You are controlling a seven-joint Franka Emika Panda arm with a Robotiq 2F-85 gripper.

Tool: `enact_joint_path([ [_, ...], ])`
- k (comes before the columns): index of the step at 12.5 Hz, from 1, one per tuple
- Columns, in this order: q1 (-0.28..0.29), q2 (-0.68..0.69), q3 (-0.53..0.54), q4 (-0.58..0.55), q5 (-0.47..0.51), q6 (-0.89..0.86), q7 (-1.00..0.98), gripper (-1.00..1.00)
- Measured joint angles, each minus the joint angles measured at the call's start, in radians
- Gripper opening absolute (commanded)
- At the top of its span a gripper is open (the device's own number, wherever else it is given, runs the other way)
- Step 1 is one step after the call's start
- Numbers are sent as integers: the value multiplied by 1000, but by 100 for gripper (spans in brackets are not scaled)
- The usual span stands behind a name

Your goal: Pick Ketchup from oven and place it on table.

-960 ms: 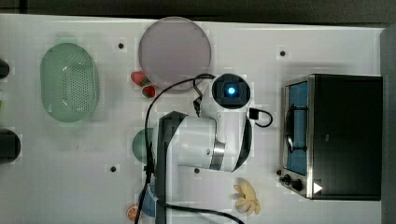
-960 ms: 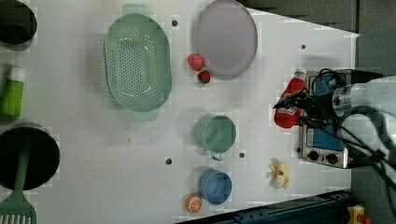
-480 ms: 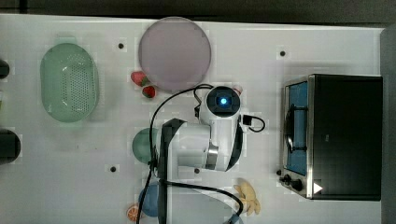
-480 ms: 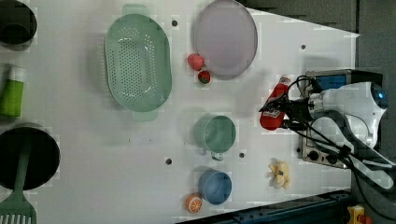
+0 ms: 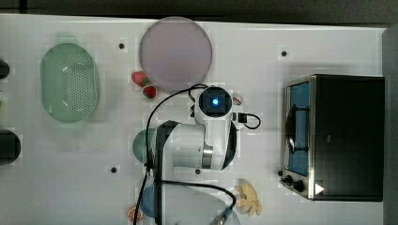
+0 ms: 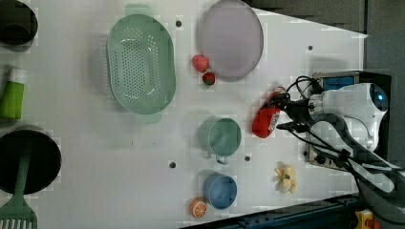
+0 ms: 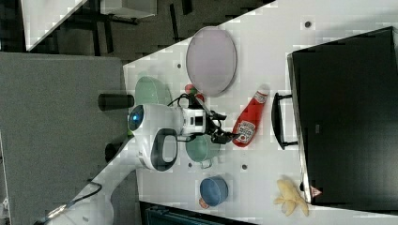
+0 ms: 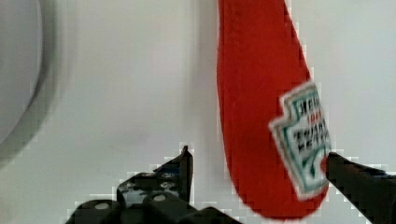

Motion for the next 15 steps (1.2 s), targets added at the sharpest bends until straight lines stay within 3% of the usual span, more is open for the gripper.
enact_joint_path([
  [3, -6, -117, -3, 80, 16, -131, 2, 100],
  [8, -2, -287, -16, 381, 20, -379, 2, 100],
  [11, 1, -329, -17, 569, 14, -587, 2, 100],
  [15, 18, -368, -6, 679, -28, -778, 5, 100],
])
